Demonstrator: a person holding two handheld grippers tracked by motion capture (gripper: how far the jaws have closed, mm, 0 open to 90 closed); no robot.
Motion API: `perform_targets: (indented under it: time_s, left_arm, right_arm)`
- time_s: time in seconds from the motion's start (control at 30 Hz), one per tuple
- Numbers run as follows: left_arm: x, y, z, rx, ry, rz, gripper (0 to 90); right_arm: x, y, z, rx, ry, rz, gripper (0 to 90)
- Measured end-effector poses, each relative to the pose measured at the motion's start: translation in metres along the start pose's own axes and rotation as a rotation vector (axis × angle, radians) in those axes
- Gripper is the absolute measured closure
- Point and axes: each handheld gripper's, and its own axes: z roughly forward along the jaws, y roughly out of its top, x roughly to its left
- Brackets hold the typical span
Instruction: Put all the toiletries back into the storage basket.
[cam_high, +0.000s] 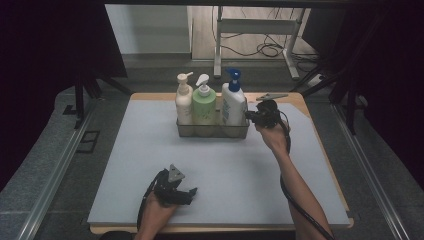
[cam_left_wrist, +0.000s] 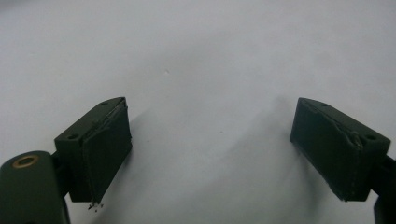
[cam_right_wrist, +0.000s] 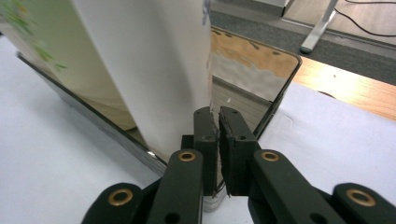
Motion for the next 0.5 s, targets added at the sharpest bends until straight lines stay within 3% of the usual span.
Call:
perform_targets:
  time_s: [0.5]
  left_arm:
    - [0.0, 0.0, 0.0, 0.005, 0.0, 0.0, 12.1]
  right_arm:
    - [-0.006, -0.001, 0.024, 0.044, -0.018, 0.012, 86.9]
